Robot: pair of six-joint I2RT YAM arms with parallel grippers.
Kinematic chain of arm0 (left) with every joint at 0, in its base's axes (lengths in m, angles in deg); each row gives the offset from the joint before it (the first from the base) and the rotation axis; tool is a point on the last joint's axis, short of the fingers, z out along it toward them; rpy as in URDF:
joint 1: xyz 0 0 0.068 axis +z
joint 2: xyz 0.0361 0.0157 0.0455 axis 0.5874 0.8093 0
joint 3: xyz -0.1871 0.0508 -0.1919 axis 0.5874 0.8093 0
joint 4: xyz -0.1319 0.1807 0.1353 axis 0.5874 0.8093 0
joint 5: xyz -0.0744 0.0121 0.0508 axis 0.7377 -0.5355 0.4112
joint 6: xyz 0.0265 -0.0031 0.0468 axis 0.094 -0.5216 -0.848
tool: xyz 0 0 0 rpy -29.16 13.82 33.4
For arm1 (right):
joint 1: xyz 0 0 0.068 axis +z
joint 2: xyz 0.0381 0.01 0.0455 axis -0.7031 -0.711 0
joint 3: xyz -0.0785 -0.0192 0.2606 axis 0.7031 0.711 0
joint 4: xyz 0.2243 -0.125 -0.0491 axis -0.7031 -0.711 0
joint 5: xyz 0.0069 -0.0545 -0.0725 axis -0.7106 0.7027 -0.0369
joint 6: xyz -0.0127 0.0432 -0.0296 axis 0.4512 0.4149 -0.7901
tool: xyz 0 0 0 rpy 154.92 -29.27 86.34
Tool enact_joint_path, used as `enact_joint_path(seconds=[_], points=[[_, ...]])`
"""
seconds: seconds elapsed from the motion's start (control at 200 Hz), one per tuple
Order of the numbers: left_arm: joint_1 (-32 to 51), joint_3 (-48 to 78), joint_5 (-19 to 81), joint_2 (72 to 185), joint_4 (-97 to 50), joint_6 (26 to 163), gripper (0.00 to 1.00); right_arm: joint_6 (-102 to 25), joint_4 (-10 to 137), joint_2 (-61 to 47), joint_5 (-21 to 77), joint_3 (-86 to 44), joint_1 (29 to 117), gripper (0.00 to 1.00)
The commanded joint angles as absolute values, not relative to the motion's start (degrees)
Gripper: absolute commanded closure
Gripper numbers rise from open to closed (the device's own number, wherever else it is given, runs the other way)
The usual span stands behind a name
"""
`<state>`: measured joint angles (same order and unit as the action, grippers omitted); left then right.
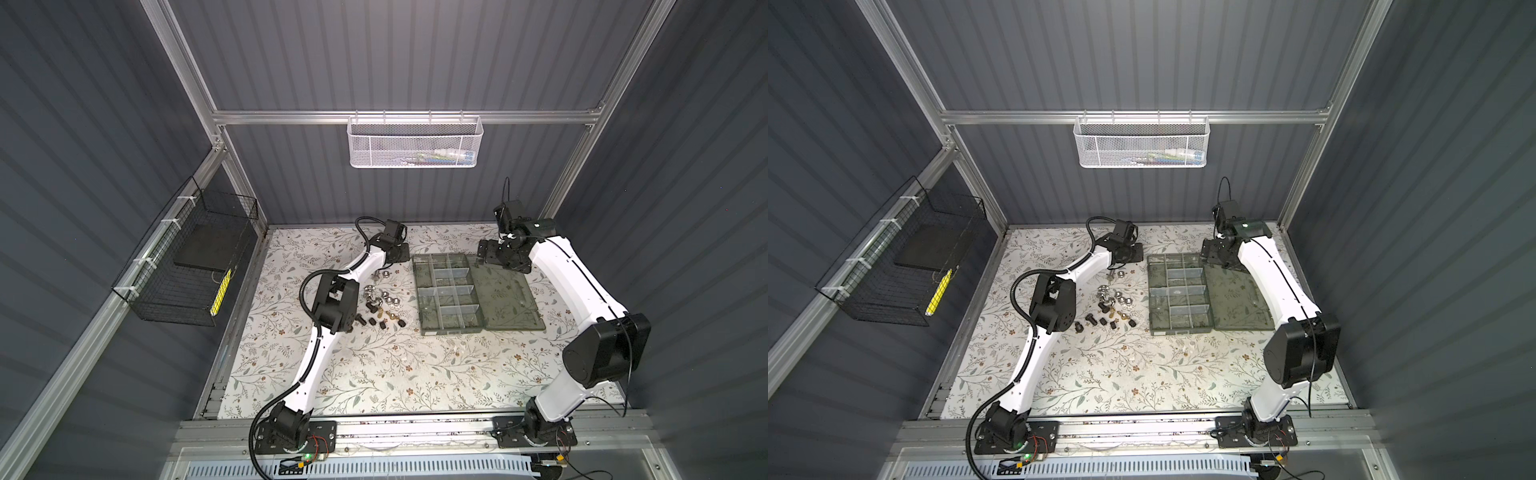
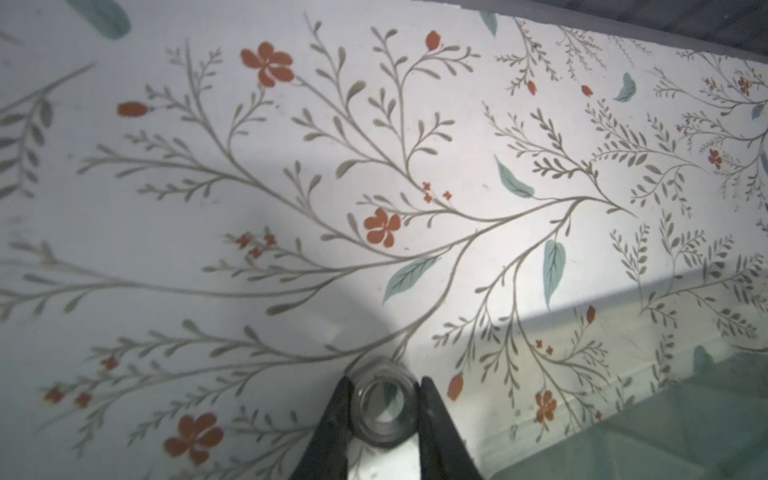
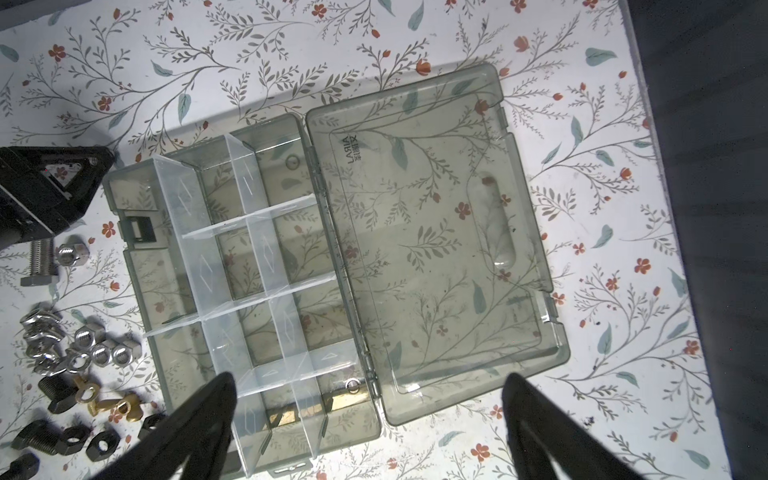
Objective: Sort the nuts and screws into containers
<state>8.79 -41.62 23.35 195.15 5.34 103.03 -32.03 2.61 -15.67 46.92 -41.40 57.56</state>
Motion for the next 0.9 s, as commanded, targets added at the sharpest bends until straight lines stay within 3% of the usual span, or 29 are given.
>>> enact_joint_path(seconds=[0.0,0.505,0.896], points=[[9.60,-39.33,28.05,191.16,6.86,107.27,0.78,-30.39,2.50,-16.98,44.55,-42.96,57.51,0.01],[9.43,-37.42,34.88,180.73,12.13,108.22,0.79,-24.67,3.83,-17.13,42.59,-41.31,59.22,0.01],[1.63,-40.59,37.08,181.25,7.77,114.33,0.77,-24.43,2.36,-11.94,41.53,-36.50,58.85,0.01]])
